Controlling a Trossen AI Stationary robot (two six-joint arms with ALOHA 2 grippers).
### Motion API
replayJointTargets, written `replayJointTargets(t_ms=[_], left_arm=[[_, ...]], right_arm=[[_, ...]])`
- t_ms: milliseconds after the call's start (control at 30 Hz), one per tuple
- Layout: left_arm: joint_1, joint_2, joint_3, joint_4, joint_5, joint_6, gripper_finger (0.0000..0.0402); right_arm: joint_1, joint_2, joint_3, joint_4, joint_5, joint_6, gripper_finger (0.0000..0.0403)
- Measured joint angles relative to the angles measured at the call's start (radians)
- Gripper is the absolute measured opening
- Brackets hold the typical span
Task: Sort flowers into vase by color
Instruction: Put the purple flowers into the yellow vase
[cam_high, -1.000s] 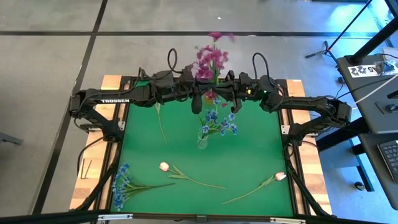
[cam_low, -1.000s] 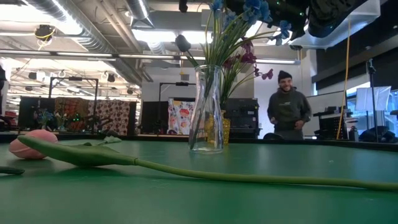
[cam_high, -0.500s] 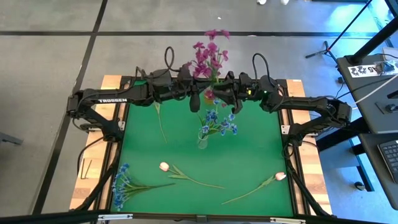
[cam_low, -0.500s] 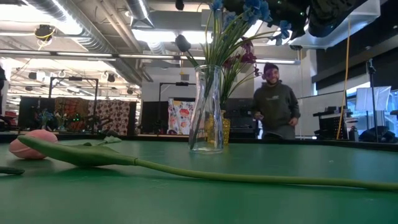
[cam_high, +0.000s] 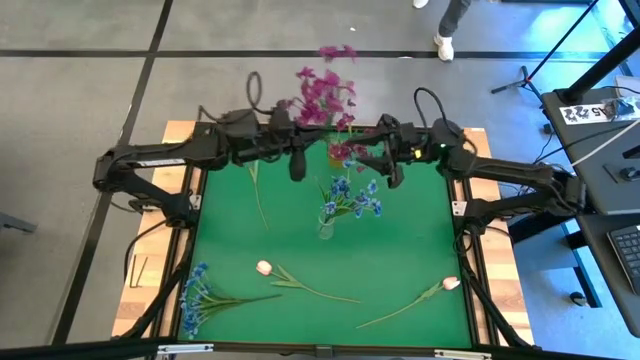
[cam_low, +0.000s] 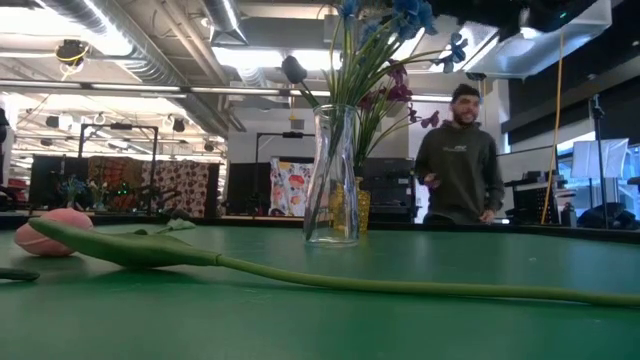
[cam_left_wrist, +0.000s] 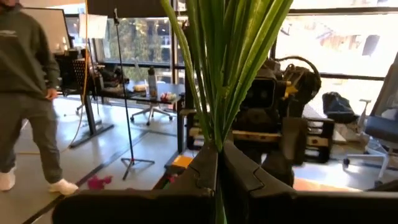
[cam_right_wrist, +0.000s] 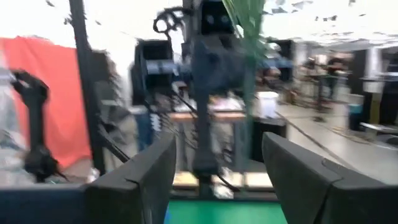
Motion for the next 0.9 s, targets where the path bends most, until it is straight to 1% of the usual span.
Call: replayJointTargets(t_ms=[233, 300, 367, 433, 533, 567, 667, 767, 900], left_arm=[[0.004, -0.139, 0.0, -0.091, -0.008, 0.032, 0.0], [0.005, -0.172, 0.0, -0.126, -0.031, 0.044, 0.0], [0.011, -0.189, -0.009, -0.114, -0.047, 0.045, 0.0], [0.027, -0.208, -0.043, -0.121, -0.049, 0.043, 0.0], [0.053, -0.213, -0.126, -0.077, -0.051, 0.042, 0.0], [0.064, -0.215, -0.161, -0.047, -0.051, 0.042, 0.0], [0.108, -0.228, -0.242, 0.11, -0.042, 0.025, 0.0], [0.163, -0.26, -0.289, 0.196, -0.023, 0.022, 0.0], [0.257, -0.271, -0.332, 0.186, -0.014, 0.003, 0.0]], right_arm=[[-0.046, -0.189, 0.0, -0.383, 0.146, -0.157, 0.0203], [-0.059, -0.236, 0.0, -0.466, 0.192, -0.184, 0.0194], [-0.072, -0.274, -0.005, -0.523, 0.233, -0.192, 0.0185], [-0.085, -0.311, -0.027, -0.543, 0.257, -0.192, 0.0178], [-0.104, -0.353, -0.087, -0.542, 0.266, -0.192, 0.0168], [-0.111, -0.364, -0.113, -0.54, 0.268, -0.19, 0.0166], [-0.139, -0.382, -0.185, -0.509, 0.272, -0.18, 0.0161], [-0.17, -0.392, -0.232, -0.475, 0.274, -0.153, 0.016], [-0.203, -0.395, -0.249, -0.461, 0.274, -0.129, 0.016]])
